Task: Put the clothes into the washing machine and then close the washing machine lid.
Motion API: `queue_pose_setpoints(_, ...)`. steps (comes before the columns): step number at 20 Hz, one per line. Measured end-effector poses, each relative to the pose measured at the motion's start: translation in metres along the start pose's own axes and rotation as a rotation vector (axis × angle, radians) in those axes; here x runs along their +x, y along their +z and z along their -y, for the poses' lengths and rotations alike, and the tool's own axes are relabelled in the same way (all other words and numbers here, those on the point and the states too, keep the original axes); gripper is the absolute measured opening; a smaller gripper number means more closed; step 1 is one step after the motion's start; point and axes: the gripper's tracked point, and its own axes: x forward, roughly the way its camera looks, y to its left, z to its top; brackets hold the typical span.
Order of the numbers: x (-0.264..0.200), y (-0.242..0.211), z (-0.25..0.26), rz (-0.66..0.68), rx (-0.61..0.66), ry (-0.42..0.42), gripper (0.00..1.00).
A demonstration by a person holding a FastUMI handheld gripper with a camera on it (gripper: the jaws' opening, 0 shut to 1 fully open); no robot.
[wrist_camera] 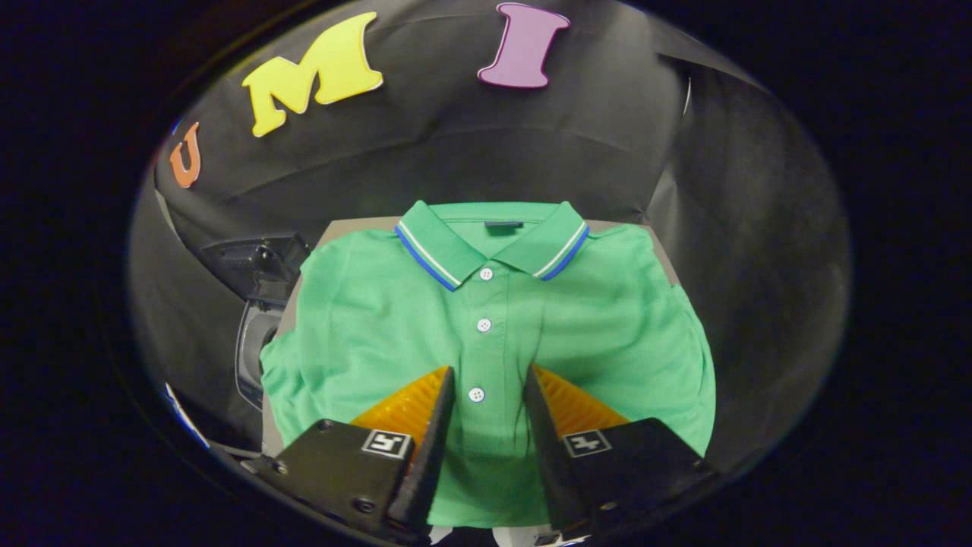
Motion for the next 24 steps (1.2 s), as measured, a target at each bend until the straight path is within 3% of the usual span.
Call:
queue_pose_setpoints(4,0.005,0.004,0.001,0.029,0.067,-0.009,0.14)
queue_pose_setpoints(6,0.003,0.006,0.001,0.053,0.100,-0.007,0.06)
queue_pose_setpoints(13,-0.028,0.010,-0.019,0.234,0.098,-0.014,0.05)
queue_pose_setpoints(24,-0.158,0.040,-0.108,0.543,0.115,0.162,0.05)
